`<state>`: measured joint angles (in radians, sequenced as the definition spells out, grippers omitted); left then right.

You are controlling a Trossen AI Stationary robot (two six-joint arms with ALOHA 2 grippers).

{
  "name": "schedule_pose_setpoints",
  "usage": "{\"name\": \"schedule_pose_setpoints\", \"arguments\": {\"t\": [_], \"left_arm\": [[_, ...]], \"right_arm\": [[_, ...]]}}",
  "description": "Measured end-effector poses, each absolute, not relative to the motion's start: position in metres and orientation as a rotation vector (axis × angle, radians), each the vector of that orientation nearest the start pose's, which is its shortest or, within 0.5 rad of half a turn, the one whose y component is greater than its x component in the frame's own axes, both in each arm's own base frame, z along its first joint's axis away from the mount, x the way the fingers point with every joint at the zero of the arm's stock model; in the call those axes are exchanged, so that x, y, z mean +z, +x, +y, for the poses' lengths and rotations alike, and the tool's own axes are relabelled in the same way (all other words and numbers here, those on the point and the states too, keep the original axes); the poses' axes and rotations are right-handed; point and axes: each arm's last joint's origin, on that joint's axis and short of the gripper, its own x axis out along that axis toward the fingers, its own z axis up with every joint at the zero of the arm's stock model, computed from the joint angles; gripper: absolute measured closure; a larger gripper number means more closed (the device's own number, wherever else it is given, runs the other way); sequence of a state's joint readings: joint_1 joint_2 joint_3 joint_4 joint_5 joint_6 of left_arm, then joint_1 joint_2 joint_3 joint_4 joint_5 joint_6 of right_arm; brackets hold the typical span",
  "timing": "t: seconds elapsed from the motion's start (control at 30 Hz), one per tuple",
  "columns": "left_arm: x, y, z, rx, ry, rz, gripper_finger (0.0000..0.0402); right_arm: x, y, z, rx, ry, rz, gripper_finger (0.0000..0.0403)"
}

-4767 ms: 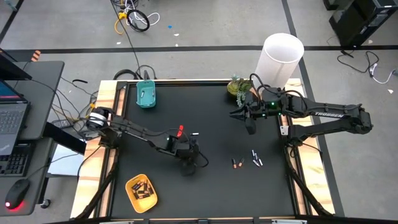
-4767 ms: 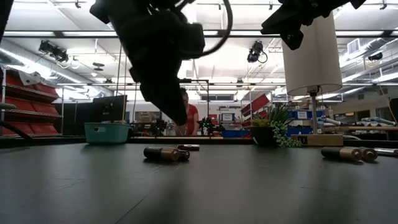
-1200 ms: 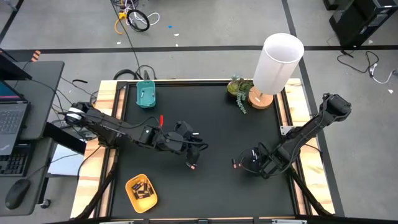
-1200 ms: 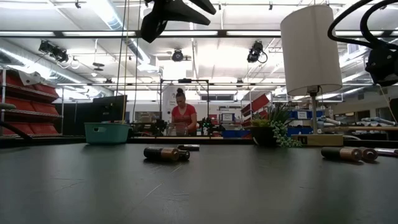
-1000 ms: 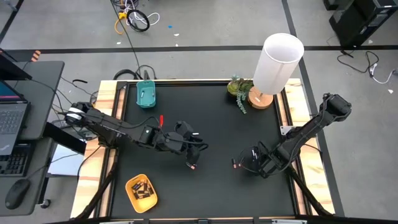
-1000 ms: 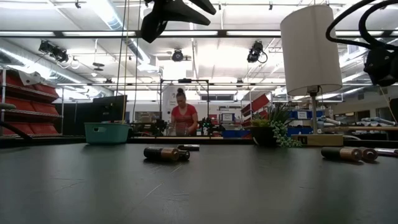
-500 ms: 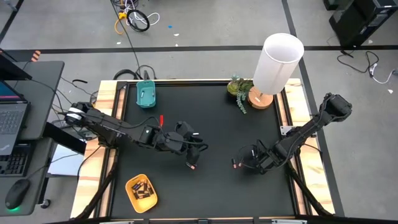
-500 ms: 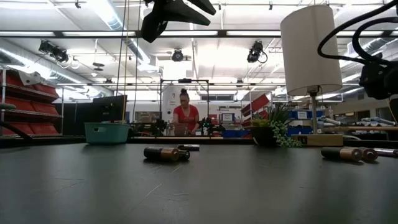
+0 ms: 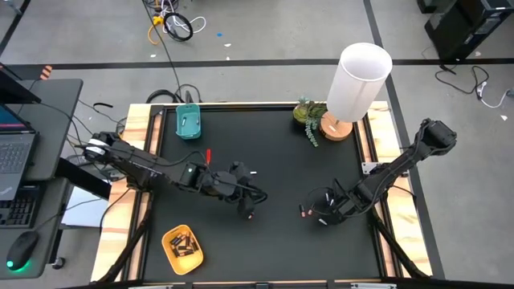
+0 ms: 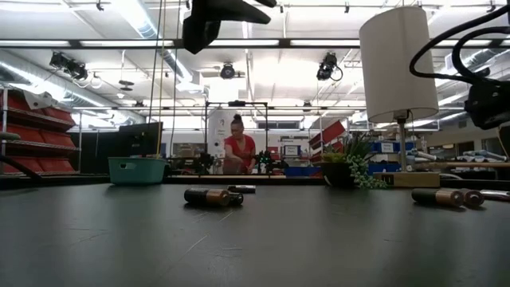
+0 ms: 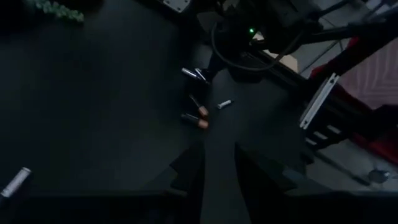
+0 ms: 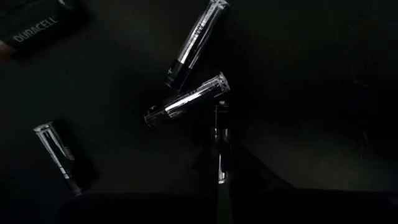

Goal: Sort batteries
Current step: Put the silver battery into the blue bin

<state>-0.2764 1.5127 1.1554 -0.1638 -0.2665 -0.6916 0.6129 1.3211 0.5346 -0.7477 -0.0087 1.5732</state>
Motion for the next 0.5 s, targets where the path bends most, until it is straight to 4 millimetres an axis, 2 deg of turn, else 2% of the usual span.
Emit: {"name": "schedule_pose_setpoints", "arguments": {"t": [0.17,0.5], "left_arm": [[0.291,0.328,-0.085,0.145,-0.486,0.472,0.0298],[0.291,0.330,-0.079,0.163,-0.490,0.462,0.0298]], "right_arm": [[0.135,0.141,0.099,-0.699,0.766,1.430,0.0402],[0.154,0.135,0.096,-0.690,0.752,1.386,0.0401]]}}
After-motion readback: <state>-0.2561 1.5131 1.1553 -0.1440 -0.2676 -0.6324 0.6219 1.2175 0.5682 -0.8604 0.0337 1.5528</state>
